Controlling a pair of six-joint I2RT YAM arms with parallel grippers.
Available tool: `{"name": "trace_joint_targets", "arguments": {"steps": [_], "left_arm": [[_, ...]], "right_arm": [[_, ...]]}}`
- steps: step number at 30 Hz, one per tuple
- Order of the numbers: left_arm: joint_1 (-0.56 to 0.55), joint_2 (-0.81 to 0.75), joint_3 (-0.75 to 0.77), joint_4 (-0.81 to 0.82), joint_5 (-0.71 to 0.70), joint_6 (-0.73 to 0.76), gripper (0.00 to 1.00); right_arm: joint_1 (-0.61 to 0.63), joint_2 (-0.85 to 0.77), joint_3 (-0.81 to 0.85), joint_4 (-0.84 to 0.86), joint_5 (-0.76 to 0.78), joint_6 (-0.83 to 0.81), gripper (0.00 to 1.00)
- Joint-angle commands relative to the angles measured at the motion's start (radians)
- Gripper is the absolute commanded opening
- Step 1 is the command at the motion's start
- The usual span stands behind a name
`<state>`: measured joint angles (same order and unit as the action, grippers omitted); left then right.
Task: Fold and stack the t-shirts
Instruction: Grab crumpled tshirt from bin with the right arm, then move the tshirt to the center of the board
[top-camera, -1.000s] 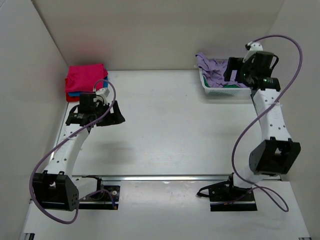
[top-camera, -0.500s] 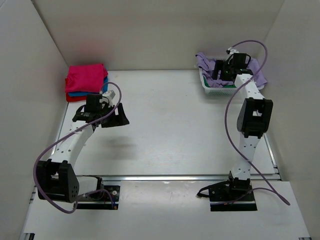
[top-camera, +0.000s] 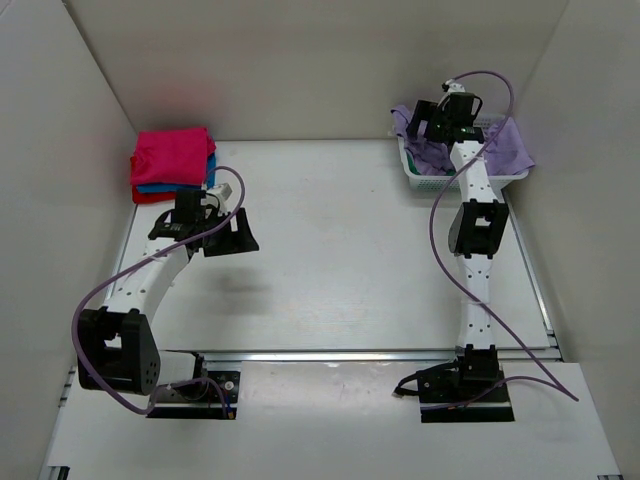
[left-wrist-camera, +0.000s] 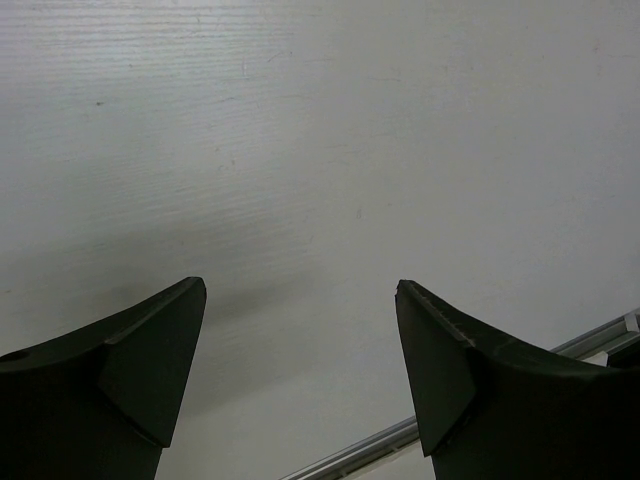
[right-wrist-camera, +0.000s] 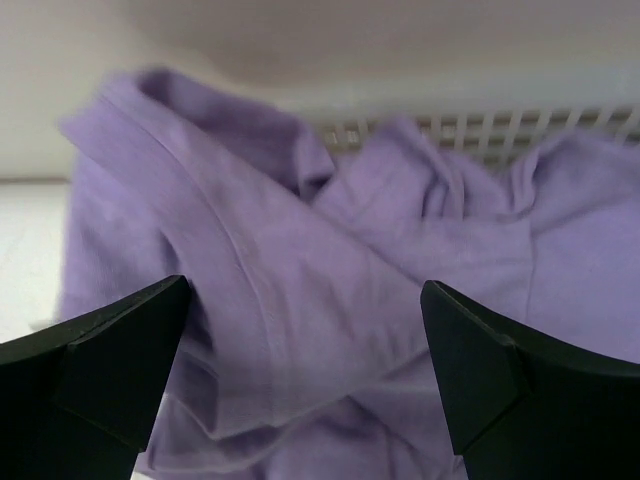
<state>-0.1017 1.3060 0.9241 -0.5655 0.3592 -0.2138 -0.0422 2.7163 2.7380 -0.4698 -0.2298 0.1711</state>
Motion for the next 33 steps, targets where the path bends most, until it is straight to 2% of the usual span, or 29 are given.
{"name": "trace_joint_targets", "arguments": {"steps": [1,3,4,5,6,7,8,15,20,23,26,27,30,32,33], "left_arm": [[0.014,-0.007,0.013,0.012,0.02,0.021,0.88],[0.016,-0.007,0.005,0.015,0.023,0.019,0.88],[0.011,-0.007,0.002,0.012,0.029,0.021,0.88],[0.005,-0.007,0.002,0.01,0.023,0.025,0.88],[0.013,-0.008,-0.001,0.007,0.023,0.018,0.88],[0.004,-0.01,-0.002,0.015,0.021,0.017,0.88],[0.008,-0.016,-0.005,0.012,0.021,0.011,0.88],[-0.009,-0.033,-0.001,-0.002,0.018,0.004,0.88],[-0.003,-0.105,0.015,-0.007,0.012,-0.019,0.88],[0.013,-0.154,0.03,-0.011,0.02,-0.013,0.89],[0.028,-0.212,0.068,-0.025,0.043,-0.012,0.89],[0.036,-0.221,0.071,-0.028,0.047,-0.006,0.89],[0.034,-0.274,0.097,-0.031,0.066,0.002,0.89],[0.022,-0.336,0.098,-0.022,0.055,-0.004,0.89],[0.023,-0.355,0.099,-0.02,0.043,-0.004,0.9]], "right_arm": [[0.01,0.0,0.005,-0.042,-0.002,0.016,0.98],[0.013,0.008,0.002,-0.064,-0.014,0.01,0.93],[0.007,0.017,0.005,-0.07,-0.032,0.014,0.86],[0.004,0.017,0.012,-0.072,-0.052,0.028,0.6],[-0.005,0.02,0.018,-0.072,-0.066,0.033,0.41],[-0.015,0.026,0.04,-0.091,-0.06,0.044,0.12],[-0.016,0.034,0.079,-0.105,-0.051,0.038,0.0],[-0.013,-0.153,0.081,-0.112,0.018,-0.056,0.0],[0.005,-0.495,0.049,-0.144,-0.04,-0.075,0.0],[0.036,-0.709,-0.061,-0.148,-0.033,-0.085,0.0],[0.125,-0.959,-0.283,-0.148,0.053,-0.142,0.0],[0.136,-0.998,-0.326,-0.147,0.069,-0.148,0.0],[0.182,-1.183,-0.539,-0.139,0.052,-0.122,0.0],[0.293,-1.294,-0.648,-0.16,0.078,-0.162,0.0],[0.341,-1.316,-0.662,-0.164,0.158,-0.159,0.0]]}}
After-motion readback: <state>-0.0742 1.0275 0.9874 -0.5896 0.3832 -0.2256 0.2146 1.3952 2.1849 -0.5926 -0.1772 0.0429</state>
